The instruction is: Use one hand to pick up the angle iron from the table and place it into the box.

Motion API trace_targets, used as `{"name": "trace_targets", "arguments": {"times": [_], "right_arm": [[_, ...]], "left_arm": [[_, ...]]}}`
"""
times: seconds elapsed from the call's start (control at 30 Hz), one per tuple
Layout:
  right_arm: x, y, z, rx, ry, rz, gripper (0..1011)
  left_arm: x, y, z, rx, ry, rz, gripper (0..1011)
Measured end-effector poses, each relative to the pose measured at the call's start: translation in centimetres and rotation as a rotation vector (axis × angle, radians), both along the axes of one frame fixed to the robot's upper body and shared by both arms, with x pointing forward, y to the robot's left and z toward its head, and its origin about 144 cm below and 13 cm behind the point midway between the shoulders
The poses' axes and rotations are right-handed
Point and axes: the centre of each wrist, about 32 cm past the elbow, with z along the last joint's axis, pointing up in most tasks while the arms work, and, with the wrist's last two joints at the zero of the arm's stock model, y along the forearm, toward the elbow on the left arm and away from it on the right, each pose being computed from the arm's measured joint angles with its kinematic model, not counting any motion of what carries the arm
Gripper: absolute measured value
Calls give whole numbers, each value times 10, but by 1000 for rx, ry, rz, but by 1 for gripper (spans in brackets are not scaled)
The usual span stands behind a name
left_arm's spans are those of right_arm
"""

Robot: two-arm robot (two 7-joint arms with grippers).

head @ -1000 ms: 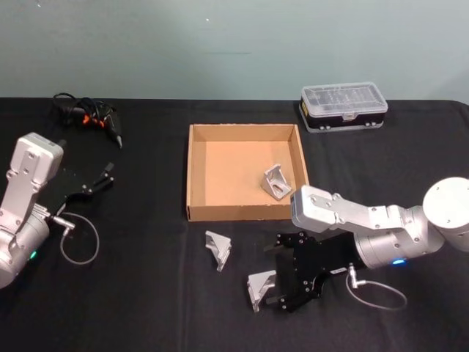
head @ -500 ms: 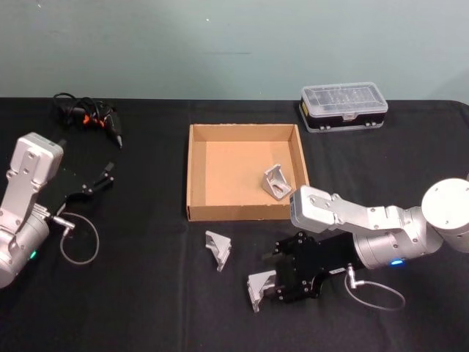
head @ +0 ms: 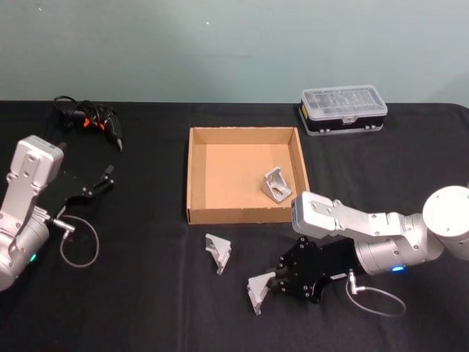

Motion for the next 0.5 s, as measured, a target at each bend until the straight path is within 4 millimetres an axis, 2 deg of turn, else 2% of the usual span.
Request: {"name": "trace_targets", "arguments": {"times": [0.17,0.5], "right_arm": [[0,-1,-1,0,1,-5,78],[-3,-6,-1,5,-2,-20,67]], "left_arm": [[0,0,0,0,0,0,1000],[0,0,0,0,0,0,1000]]}}
